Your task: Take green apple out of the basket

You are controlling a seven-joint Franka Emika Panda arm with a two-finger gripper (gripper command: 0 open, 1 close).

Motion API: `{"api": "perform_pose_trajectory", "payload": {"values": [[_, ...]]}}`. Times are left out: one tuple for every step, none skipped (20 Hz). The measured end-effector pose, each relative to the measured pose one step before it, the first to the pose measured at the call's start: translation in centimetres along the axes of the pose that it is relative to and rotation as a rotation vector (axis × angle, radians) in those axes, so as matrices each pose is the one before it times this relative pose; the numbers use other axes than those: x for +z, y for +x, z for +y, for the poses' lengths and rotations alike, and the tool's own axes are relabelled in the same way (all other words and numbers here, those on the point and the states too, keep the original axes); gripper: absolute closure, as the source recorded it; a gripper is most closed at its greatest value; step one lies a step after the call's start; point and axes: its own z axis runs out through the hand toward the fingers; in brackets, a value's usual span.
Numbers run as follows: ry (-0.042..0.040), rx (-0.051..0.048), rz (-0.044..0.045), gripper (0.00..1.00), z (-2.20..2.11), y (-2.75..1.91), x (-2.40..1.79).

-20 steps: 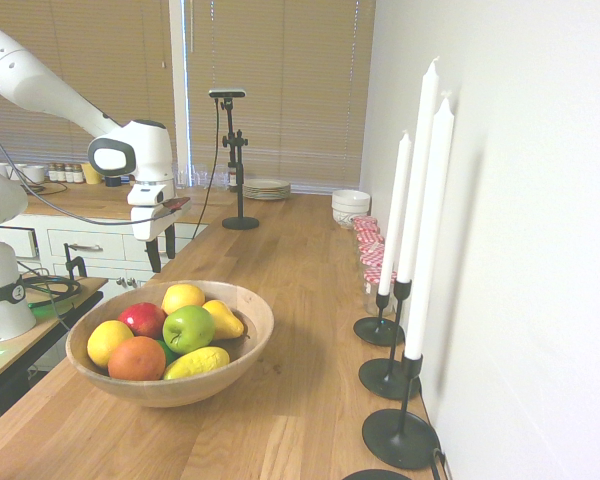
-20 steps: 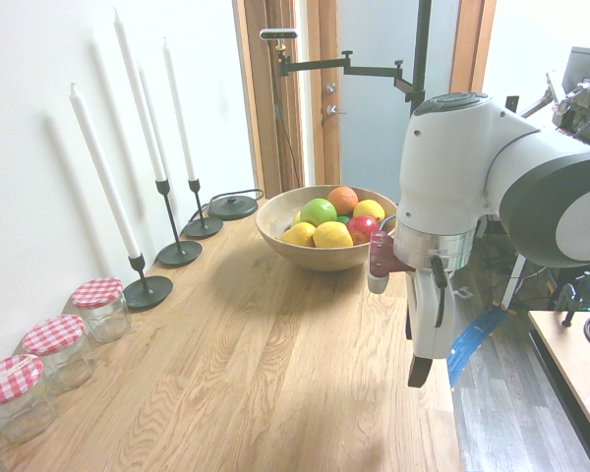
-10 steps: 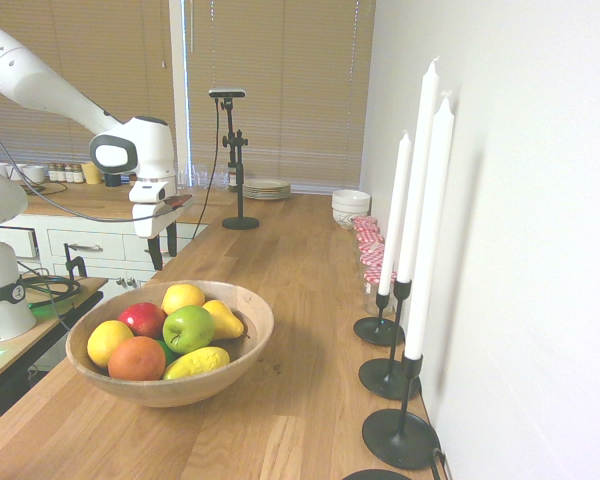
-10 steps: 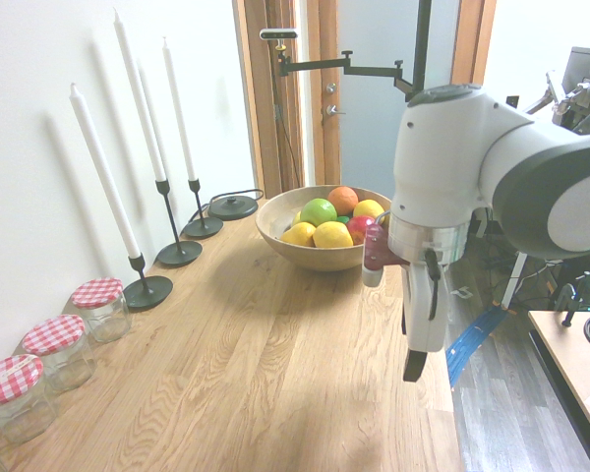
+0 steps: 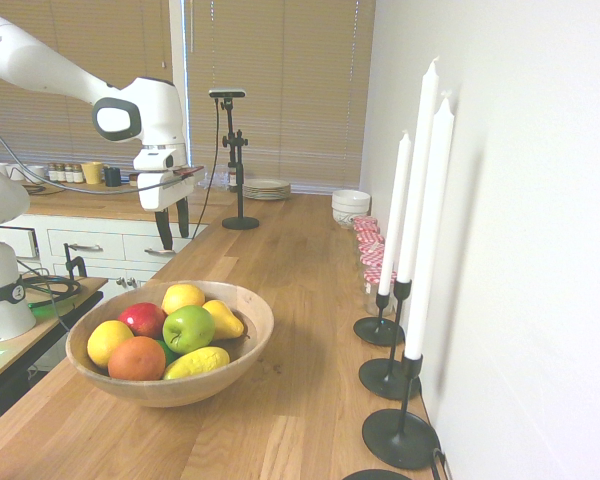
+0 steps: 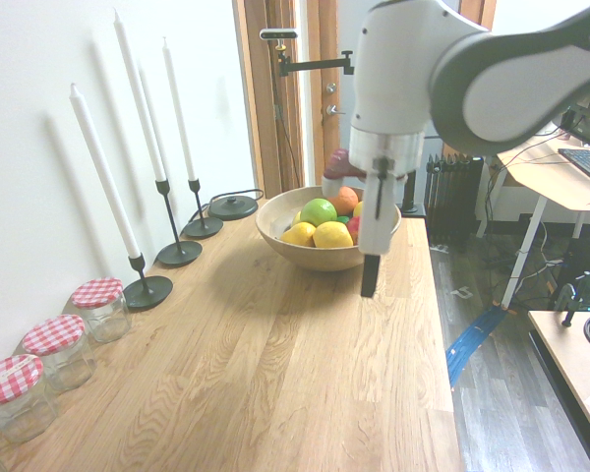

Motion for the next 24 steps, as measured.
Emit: {"api": "perform_pose_trajectory", "payload": {"values": [[0.00154, 0.01079, -0.00045, 0.0, 0.355, 1.578, -0.283], [-0.0008, 0.01135, -0.00049, 0.0, 0.447, 1.734, -0.271], [-0.00025, 0.01028, 0.00213, 0.0, 0.434, 1.695, -0.322], [-0.00187, 0.01116, 0.00051, 0.0, 0.488, 1.638, -0.279], [-0.00157, 0.01354, 0.00166, 0.0, 0.578, 1.731, -0.412], [0.00097, 0.01138, 0.00079, 0.0, 0.613, 1.73, -0.475], [0.00113, 0.01194, -0.00029, 0.0, 0.688, 1.738, -0.479], [-0.00207, 0.01325, 0.00055, 0.0, 0.756, 1.777, -0.434], [-0.00133, 0.01393, -0.00344, 0.0, 0.764, 1.728, -0.292], [-0.00134, 0.01293, -0.00419, 0.0, 0.682, 1.718, -0.155], [-0.0025, 0.01304, -0.00495, 0.0, 0.505, 1.62, -0.01], [-0.00261, 0.00994, -0.00469, 0.0, 0.203, 1.432, 0.142], [-0.00508, 0.00938, -0.00534, 0.0, 0.03, 1.251, 0.268], [-0.00512, 0.00742, -0.00562, 0.0, -0.176, 1.105, 0.403], [-0.00525, 0.00585, -0.00396, 0.0, -0.337, 0.921, 0.426], [-0.00616, 0.00552, -0.00578, 0.0, -0.33, 0.789, 0.549], [-0.00508, 0.00647, -0.00555, 0.0, -0.231, 0.79, 0.578], [-0.0067, 0.00734, -0.00597, 0.0, -0.079, 0.793, 0.679], [-0.00566, 0.0093, -0.00841, 0.0, 0.043, 0.761, 0.681], [-0.00295, 0.00979, -0.00839, 0.0, 0.143, 0.77, 0.682], [-0.00218, 0.00935, -0.00618, 0.0, 0.201, 0.733, 0.648], [-0.00333, 0.00909, -0.00689, 0.0, 0.245, 0.626, 0.628], [-0.00294, 0.00661, -0.00684, 0.0, 0.144, 0.442, 0.556], [-0.00287, 0.0046, -0.00634, 0.0, 0.09, 0.294, 0.495]]}}
